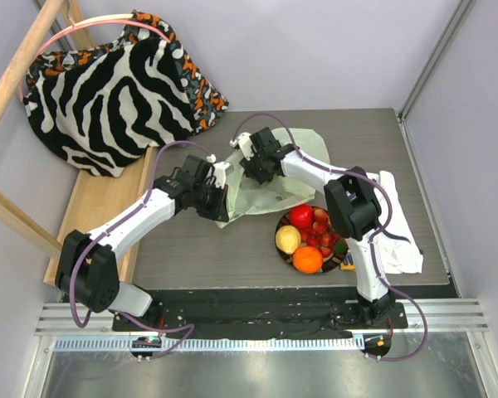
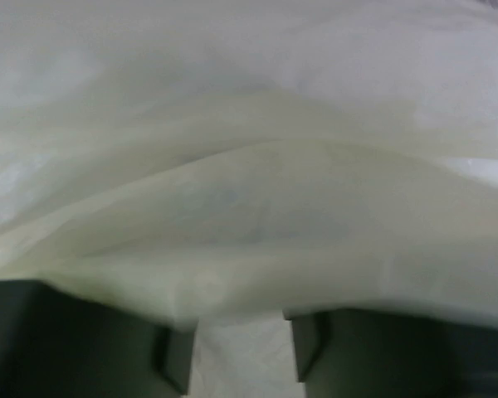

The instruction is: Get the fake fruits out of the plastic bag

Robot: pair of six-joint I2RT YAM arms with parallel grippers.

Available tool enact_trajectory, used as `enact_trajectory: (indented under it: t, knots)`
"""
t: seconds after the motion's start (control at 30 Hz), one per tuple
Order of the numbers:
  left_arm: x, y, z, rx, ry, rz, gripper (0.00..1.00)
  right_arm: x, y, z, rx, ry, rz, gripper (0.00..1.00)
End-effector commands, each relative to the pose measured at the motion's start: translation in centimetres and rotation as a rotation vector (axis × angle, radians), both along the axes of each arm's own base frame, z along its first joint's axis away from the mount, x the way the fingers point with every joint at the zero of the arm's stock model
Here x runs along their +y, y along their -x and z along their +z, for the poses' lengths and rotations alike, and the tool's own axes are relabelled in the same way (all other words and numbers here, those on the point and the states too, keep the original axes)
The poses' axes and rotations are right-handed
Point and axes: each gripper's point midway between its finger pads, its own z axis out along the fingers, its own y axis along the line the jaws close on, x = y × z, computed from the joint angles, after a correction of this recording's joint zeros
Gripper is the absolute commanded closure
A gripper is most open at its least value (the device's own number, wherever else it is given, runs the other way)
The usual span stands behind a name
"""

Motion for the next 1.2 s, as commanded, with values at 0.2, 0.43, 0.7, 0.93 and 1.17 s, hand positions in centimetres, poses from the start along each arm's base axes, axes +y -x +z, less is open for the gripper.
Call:
enact_trajectory:
  t: [0.2,0.43,0.7,0.93,1.17]
  knots:
    - [-1.1,-5.4,5.7,-0.172,0.109,0.058,1.00,-0.3,3.6,11.5,-0.080,-0.051,0.231,0.87]
    - [-2.5,-6.6,6.2,-0.180,0.185,0.089,1.00,-2.6,11.2,15.7,-0.008,-0.092,0.365,0.90]
    - [-3.6,-5.3,5.4,-0.114,0.216,0.082,1.00,-3.4,16.6,21.4,0.000,-0.206,0.389,0.91]
    - [-3.3,-13.4,9.9,-0.237,0.185,0.217,1.00,-6.5,18.5,26.7,-0.129,-0.202,0.325,0.95]
    - [2.4,-24.5,17.3,-0.473,0.118,0.440,1.00,-7.7,16.3,34.4,-0.386,-0.257,0.214,0.99]
